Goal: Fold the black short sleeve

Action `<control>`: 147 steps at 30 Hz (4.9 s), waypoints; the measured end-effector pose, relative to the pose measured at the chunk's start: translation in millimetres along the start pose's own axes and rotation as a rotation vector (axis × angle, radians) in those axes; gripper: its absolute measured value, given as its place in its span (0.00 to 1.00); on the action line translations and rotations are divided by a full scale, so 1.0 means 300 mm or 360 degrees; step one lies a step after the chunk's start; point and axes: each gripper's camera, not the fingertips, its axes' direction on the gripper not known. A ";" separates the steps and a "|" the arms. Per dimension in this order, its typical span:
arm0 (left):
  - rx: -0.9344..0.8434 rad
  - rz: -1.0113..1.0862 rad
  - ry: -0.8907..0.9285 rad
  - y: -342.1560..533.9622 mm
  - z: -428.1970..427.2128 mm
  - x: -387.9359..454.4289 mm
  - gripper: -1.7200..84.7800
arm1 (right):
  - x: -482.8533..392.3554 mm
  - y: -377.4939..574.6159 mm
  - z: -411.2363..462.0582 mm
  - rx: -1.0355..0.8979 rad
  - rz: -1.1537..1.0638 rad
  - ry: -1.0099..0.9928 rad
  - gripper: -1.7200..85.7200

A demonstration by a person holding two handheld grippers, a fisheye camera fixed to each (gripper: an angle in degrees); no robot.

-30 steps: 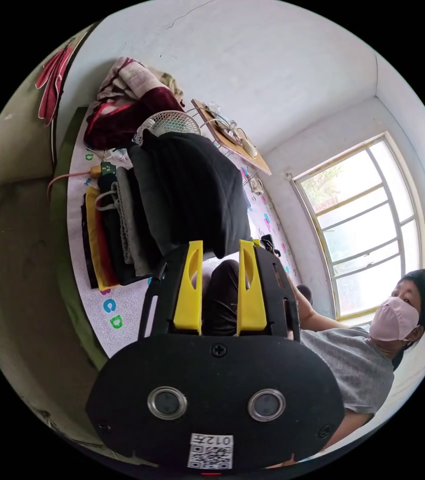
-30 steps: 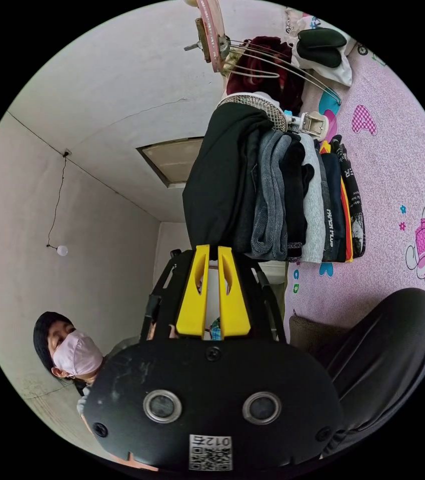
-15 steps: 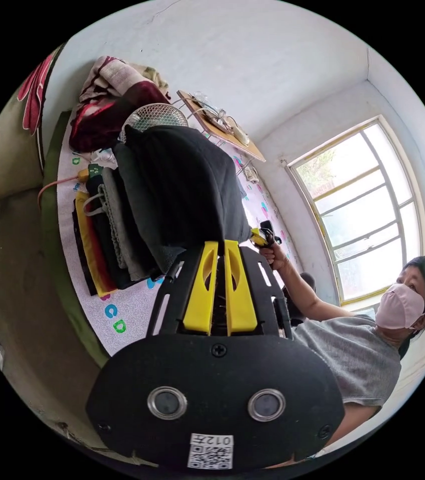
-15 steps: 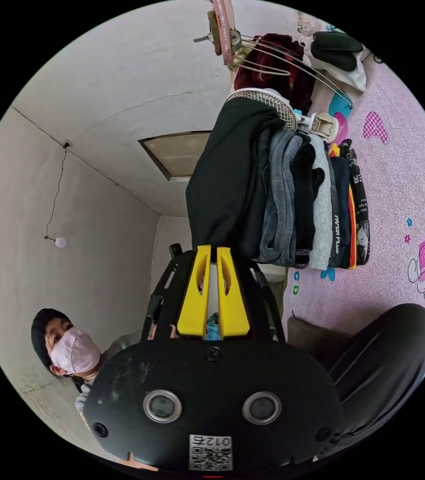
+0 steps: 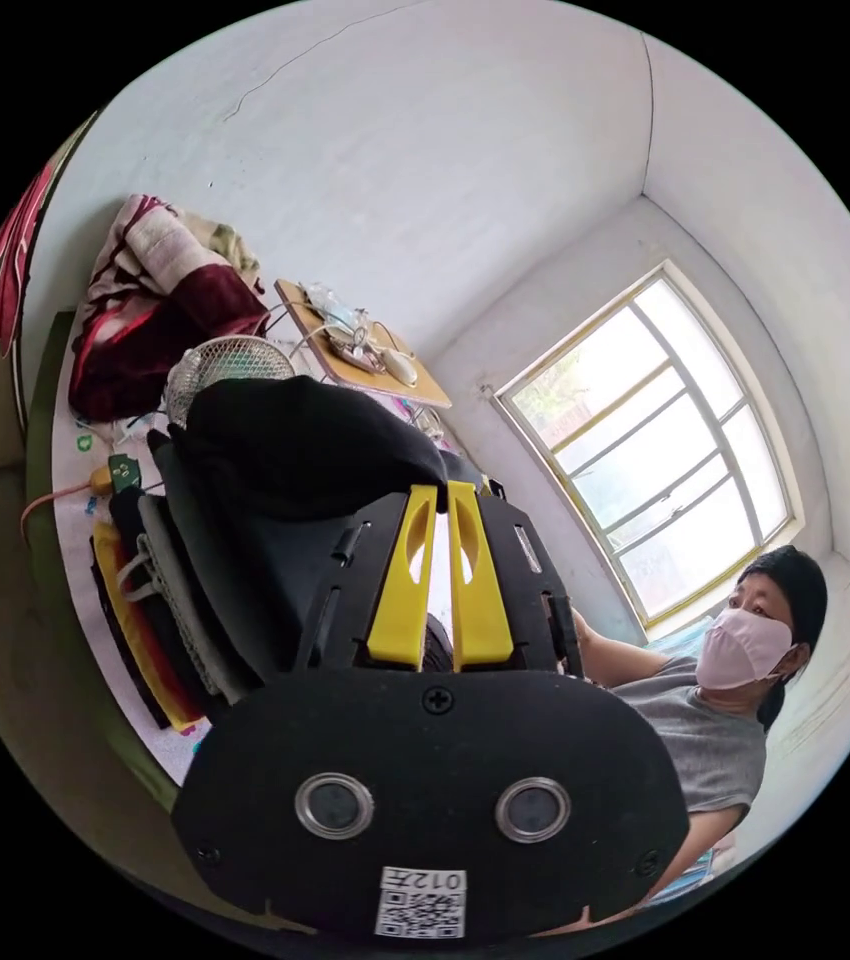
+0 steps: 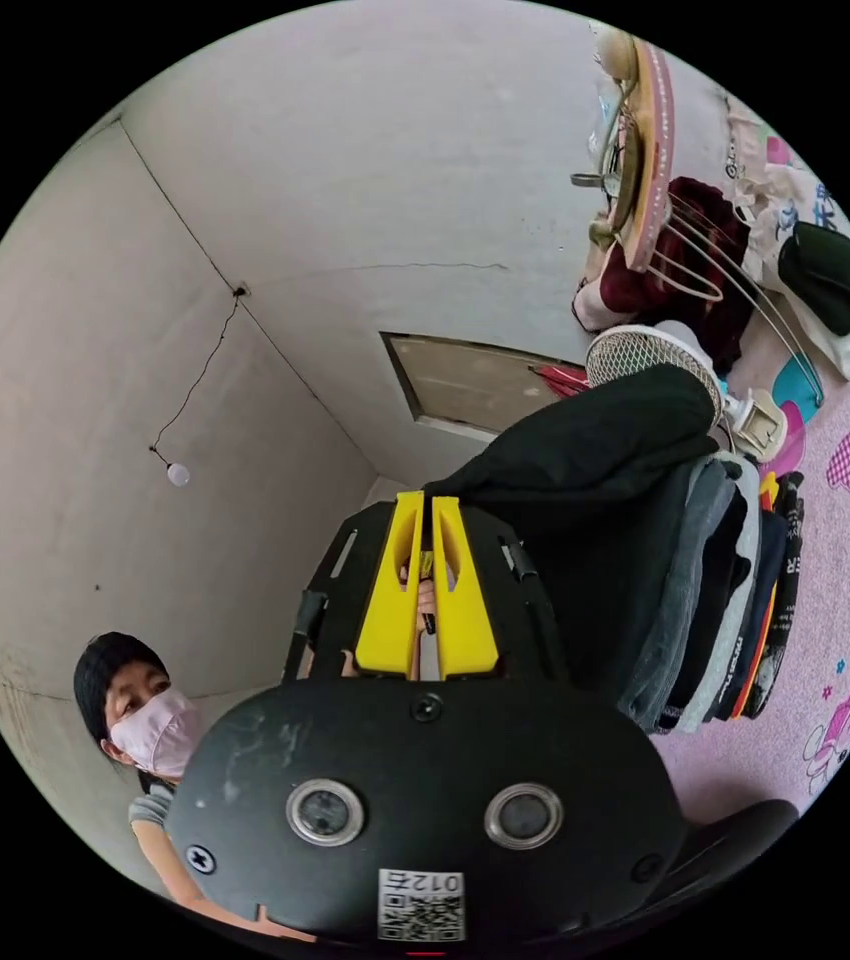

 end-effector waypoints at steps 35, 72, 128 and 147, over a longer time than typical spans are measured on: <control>-0.0528 -0.0111 0.0433 -0.198 1.613 -0.101 0.02 | -0.554 -0.292 -0.056 0.0627 -0.0060 0.0821 0.01; -0.1256 0.0180 -0.0955 0.178 2.616 -0.783 0.02 | -0.448 -0.583 -0.096 0.0025 0.0536 0.1193 0.02; -0.0796 -0.0400 -0.0498 -0.861 2.999 -1.412 0.02 | -1.737 -0.323 -0.396 0.0207 0.0219 0.1284 0.01; -0.0638 -0.0095 -0.0507 -0.856 2.978 -1.402 0.03 | -1.787 -0.259 -0.378 0.0219 0.0225 0.1270 0.01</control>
